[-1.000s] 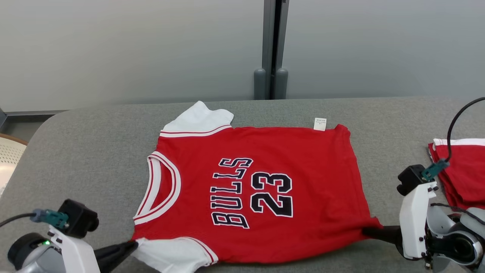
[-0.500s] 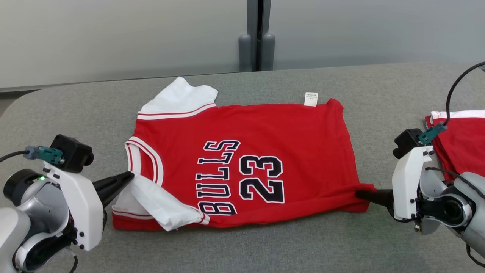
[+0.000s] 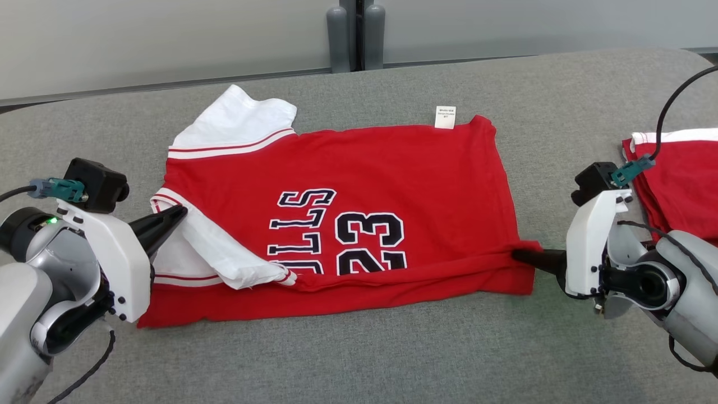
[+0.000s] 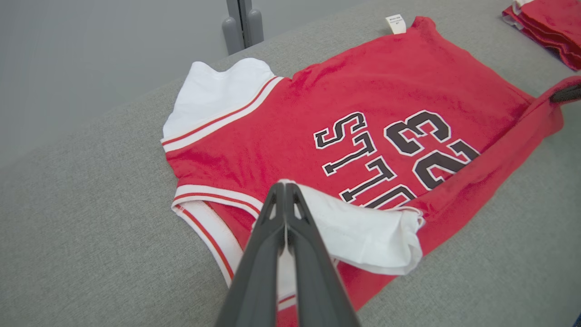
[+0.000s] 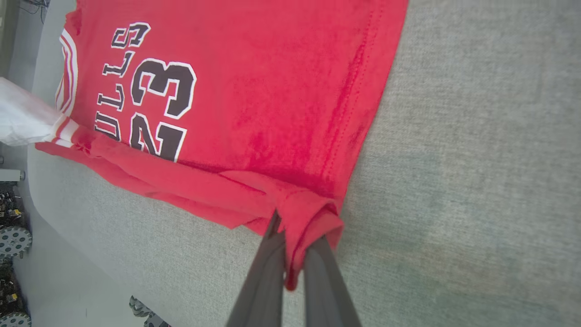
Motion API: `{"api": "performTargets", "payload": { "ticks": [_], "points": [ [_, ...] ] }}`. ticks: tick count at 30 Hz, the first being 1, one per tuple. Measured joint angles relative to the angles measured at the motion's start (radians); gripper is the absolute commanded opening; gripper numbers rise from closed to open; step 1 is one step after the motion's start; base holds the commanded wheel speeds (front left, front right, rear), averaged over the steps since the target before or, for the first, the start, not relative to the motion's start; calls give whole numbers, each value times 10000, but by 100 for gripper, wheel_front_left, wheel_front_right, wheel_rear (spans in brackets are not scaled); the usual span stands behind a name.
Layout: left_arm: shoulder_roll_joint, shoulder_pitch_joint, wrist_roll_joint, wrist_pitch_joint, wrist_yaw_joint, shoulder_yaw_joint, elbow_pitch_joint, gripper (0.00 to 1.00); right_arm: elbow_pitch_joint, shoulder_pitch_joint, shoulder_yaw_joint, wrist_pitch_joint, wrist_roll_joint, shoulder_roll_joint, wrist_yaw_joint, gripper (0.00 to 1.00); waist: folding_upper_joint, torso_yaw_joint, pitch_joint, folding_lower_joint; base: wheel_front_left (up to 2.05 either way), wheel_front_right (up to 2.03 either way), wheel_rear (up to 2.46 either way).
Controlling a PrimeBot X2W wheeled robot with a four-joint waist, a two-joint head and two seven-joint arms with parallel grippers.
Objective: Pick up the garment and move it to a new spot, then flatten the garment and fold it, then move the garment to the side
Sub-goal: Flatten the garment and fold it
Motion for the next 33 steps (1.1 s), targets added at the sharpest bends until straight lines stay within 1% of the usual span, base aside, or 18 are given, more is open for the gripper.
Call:
{"api": "performTargets", "payload": {
  "ticks": [7, 12, 13, 14, 15, 17, 18, 19, 20, 23, 26, 27, 28, 33],
  "points": [
    [-73, -710, -44, -757, -2, -359, 683, 0, -6, -255, -192, -500, -104, 125, 0, 0, 0, 35, 217, 0, 0, 0, 0],
    [-115, -992, -173, -1055, -2, -700, 1047, 0, 190, -371, -190, -723, -211, 222, -2, 0, 0, 109, 296, 0, 0, 0, 0],
    [-121, -1030, -199, -1062, -2, -790, 1126, 0, 301, -394, -192, -880, -320, 253, -2, 26, 0, 124, 307, 0, 0, 0, 0],
    [-128, -1043, -205, -1060, -2, -901, 1216, 0, 416, -419, -197, -993, -368, 278, -4, 88, 0, 140, 312, 0, 0, 0, 0],
    [-155, -1047, -203, -1070, -2, -1009, 1292, 0, 460, -429, -209, -1154, -428, 301, -4, 100, 0, 155, 314, 0, 0, 0, 0],
    [-257, -1108, -138, -1248, -4, -1101, 1547, 8, 575, -453, -259, -1453, -468, 420, -4, 100, 0, 184, 297, 0, 0, 0, 0],
    [-293, -1188, -56, -1350, -2, -1112, 1732, 18, 631, -454, -249, -1517, -495, 453, -4, 100, 0, 196, 280, 0, 0, 0, 0],
    [-324, -1244, 54, -1480, 61, -1106, 1902, 43, 711, -453, -236, -1540, -518, 466, -4, 100, 0, 205, 255, 0, 0, 0, 0],
    [-370, -1258, 148, -1578, 128, -1106, 2096, 100, 771, -447, -219, -1595, -541, 462, -4, 100, 0, 213, 220, 0, 0, 0, 0],
    [-644, -1256, 268, -1866, 176, -1187, 2489, 100, 798, -430, -295, -2138, -629, 493, -4, 100, 0, 220, 89, 0, 0, 0, 0],
    [-892, -1256, 516, -2587, 489, -1093, 2759, 100, 713, -367, -362, -3014, -890, 458, -4, 100, 0, 223, -66, 0, 0, 0, 0],
    [-986, -1245, 558, -2930, 667, -999, 2832, 100, 673, -360, -374, -3482, -1110, 424, -4, 100, 0, 223, -126, 0, 0, 0, 0],
    [-986, -1245, 558, -2930, 667, -999, 2832, 100, 673, -360, -374, -3482, -1110, 424, -4, 100, 0, 223, -126, 0, 0, 0, 0],
    [-1753, -965, 579, -5099, 1753, -219, 2989, 100, 742, -225, -497, -6427, -2456, 245, -4, 100, 0, 243, -465, 0, 0, 0, 0]
  ]
}}
